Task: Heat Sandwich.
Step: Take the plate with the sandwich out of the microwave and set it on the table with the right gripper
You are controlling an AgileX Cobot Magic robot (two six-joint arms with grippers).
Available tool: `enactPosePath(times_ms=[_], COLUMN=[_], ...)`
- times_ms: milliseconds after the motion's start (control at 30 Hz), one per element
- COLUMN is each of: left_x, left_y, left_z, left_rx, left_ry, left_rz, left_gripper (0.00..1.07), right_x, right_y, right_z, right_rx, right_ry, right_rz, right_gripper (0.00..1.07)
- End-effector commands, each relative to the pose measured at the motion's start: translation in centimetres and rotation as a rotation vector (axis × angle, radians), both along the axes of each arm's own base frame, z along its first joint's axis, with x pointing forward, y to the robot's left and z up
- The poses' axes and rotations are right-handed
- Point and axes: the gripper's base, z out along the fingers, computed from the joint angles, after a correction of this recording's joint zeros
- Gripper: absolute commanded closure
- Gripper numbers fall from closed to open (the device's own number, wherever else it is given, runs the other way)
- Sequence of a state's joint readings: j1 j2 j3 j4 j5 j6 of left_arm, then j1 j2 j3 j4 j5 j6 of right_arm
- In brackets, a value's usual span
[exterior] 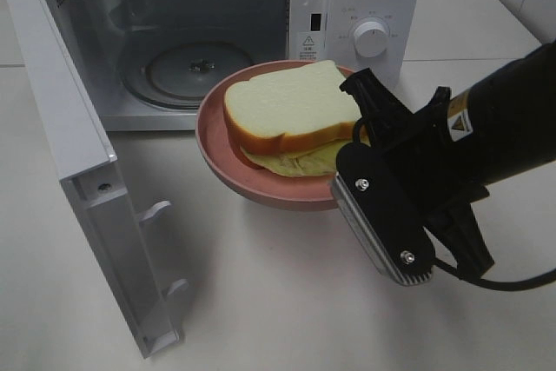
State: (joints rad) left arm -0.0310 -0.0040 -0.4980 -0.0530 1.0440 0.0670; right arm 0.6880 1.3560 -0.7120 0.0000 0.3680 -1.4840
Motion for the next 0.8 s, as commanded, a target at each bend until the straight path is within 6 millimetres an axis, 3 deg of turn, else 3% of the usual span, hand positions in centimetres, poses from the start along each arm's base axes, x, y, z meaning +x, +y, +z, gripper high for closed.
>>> enactPosePath(times_ms=[33,400,800], left_x=[-0.3,-0.3,-0.3], left_y=[0.0,0.0,0.0], left_z=[0.0,0.0,0.0], left_rx=[-0.006,-0.006,-0.006], left_ry=[-0.039,-0.039,-0.039], left_rz=[0.006,0.006,0.006], left_gripper=[0.05,0.05,0.05], right_x=[-0.8,-3.8,-4.7], right_y=[-0.6,-3.1,-5.5], right_z=[0.8,0.8,1.8], right_rx=[0.04,0.049,0.011], right_ry=[-0.023,0.023,-0.026], right_rz=[-0.024,-0.084,-0.242], right_gripper=[1.06,1.06,1.07])
